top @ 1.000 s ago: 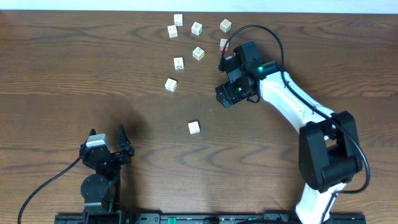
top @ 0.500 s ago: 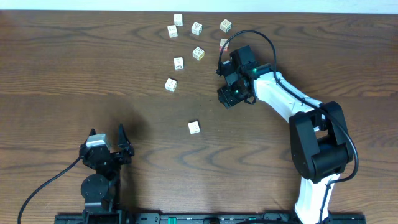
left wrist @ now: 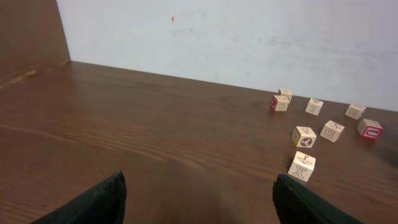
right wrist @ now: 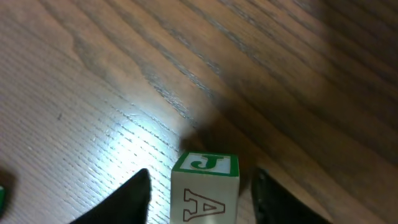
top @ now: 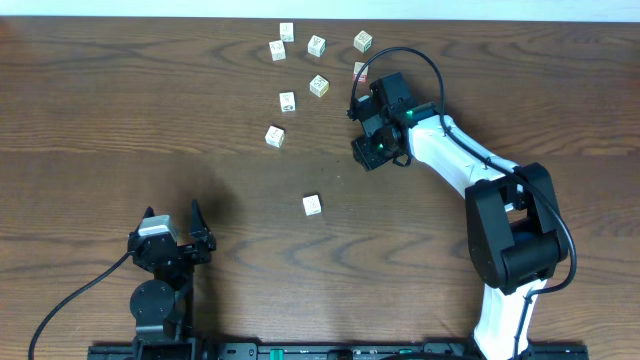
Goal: Lift 5 blocks
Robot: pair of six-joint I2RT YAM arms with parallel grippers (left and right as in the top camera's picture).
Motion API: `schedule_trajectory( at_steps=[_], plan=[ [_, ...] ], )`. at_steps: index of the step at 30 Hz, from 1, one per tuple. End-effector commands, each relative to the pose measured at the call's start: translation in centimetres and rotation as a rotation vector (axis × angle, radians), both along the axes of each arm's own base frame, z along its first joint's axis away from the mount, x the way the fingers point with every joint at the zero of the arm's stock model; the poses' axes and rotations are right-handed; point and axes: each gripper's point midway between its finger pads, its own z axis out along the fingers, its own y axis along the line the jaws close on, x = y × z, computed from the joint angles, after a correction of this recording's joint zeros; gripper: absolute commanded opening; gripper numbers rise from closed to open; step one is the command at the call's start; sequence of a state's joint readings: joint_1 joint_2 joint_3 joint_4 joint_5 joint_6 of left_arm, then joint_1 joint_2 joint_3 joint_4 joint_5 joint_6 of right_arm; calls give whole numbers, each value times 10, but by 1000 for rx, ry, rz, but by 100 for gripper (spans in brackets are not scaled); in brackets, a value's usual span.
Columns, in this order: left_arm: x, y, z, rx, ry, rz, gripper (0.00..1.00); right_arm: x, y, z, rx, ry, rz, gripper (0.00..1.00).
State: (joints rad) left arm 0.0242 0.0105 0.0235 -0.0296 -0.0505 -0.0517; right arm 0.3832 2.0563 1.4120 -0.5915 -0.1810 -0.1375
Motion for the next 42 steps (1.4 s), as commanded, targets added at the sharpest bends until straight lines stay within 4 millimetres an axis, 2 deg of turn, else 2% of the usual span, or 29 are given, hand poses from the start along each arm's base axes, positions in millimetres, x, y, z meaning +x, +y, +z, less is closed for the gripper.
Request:
schedule_trajectory(
  at_steps=[1, 4, 8, 9, 15, 18, 21, 25, 34, 38, 42],
  plan=[
    [-1, 1, -17, -2, 50, 7, 76, -4, 0, -5, -22, 11, 4, 53],
    [-1, 1, -17, -1, 50, 7, 76, -6, -7, -7, -60, 19, -7, 49],
    [-1, 1, -17, -1, 50, 7, 76, -8, -13, -9, -93, 24, -15, 34],
    [-1, 1, -17, -1, 50, 7, 76, -7, -15, -9, -102, 20, -18, 27],
    [-1, 1, -17, -1, 50, 7, 76, 0, -13, -7, -95, -9, -23, 15],
    [-1, 1, -17, -1, 50, 7, 76, 1, -11, -5, -68, 6, -113, 1],
    [-1, 1, -17, -2, 50, 7, 76, -4, -11, -3, -41, 53, -227, 1],
    [-1, 1, -17, -1, 50, 7, 76, -25, -7, -5, -53, 137, -311, 1],
    [-1, 1, -17, -1, 50, 7, 76, -80, 22, -2, -122, 250, -306, 1],
    [-1, 1, -17, -2, 50, 7, 76, -93, 23, -11, -175, 244, -360, 1],
    [-1, 1, -17, -1, 50, 7, 76, -115, 25, -28, -203, 266, -381, 1]
  ],
)
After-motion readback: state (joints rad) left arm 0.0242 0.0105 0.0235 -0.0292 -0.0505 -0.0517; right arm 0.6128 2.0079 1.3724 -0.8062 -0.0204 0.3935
